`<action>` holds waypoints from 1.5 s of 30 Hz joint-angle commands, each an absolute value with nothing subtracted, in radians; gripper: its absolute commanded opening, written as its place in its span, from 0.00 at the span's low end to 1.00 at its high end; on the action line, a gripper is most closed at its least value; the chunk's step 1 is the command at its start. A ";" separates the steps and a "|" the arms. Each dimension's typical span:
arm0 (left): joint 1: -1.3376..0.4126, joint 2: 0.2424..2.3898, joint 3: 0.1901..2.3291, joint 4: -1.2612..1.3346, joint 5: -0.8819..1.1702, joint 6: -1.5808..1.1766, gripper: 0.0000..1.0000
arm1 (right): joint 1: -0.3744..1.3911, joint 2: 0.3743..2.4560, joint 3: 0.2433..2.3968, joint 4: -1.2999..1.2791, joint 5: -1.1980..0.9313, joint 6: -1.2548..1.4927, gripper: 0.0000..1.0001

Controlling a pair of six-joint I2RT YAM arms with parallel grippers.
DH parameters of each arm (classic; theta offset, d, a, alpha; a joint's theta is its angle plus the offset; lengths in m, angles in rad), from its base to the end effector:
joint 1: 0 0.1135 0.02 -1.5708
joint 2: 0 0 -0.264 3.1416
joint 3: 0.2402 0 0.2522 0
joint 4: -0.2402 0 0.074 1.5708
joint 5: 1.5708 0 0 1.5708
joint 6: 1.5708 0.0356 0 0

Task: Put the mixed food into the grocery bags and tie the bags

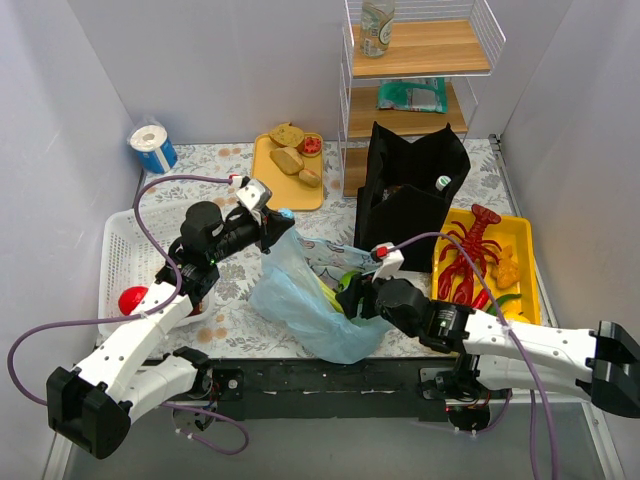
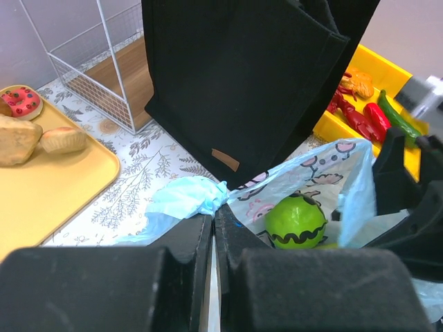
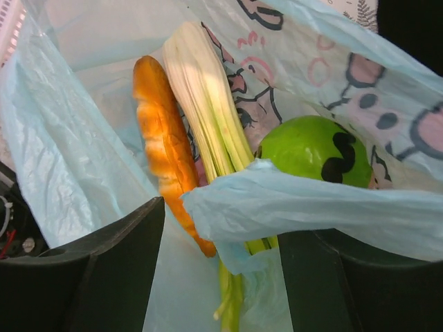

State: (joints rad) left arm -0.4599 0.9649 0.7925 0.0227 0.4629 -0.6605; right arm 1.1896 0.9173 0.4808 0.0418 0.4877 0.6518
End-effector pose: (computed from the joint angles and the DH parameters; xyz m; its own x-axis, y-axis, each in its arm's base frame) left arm 0.1954 -0.1145 0.3318 -0.5919 -0.3194 -0.7400 0.5441 0.5190 -0.6592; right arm 0.0915 0.1833 0.2334 -0.5135 0.1592 -0.8432 -0.4372 0.7970 0.4167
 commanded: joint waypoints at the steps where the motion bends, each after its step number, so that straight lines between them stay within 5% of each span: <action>1: -0.456 0.953 0.785 0.046 0.457 -0.666 0.00 | 1.192 1.005 0.538 0.213 0.482 0.574 0.69; 4: -0.456 0.953 0.787 0.048 0.417 -0.667 0.00 | 1.193 1.063 0.592 0.198 0.451 0.551 0.42; 5: -0.456 0.951 0.791 0.046 0.399 -0.672 0.00 | 1.192 1.077 0.626 0.137 0.442 0.523 0.22; 6: -0.456 0.951 0.799 0.043 0.343 -0.676 0.00 | 1.192 1.078 0.699 0.102 0.443 0.499 0.12; 8: -0.440 0.945 0.842 0.028 0.292 -0.702 0.00 | 1.193 1.059 0.791 -0.004 0.457 0.456 0.01; 15: -0.316 0.946 0.959 0.009 0.284 -0.796 0.00 | 1.186 0.934 1.015 -0.135 0.685 0.278 0.01; 36: -0.167 0.957 1.017 -0.032 0.187 -0.822 0.00 | 1.144 0.677 0.940 -0.175 1.071 0.104 0.01; 45: -0.195 0.959 0.919 0.124 0.555 -0.767 0.00 | 1.144 0.692 0.879 -0.066 0.976 0.022 0.01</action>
State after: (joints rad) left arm -0.1833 0.9741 0.9611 0.0475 0.3859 -0.8082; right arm 1.1500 0.6598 0.8684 -0.1467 0.9844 0.0738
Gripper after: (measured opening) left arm 0.010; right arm 0.023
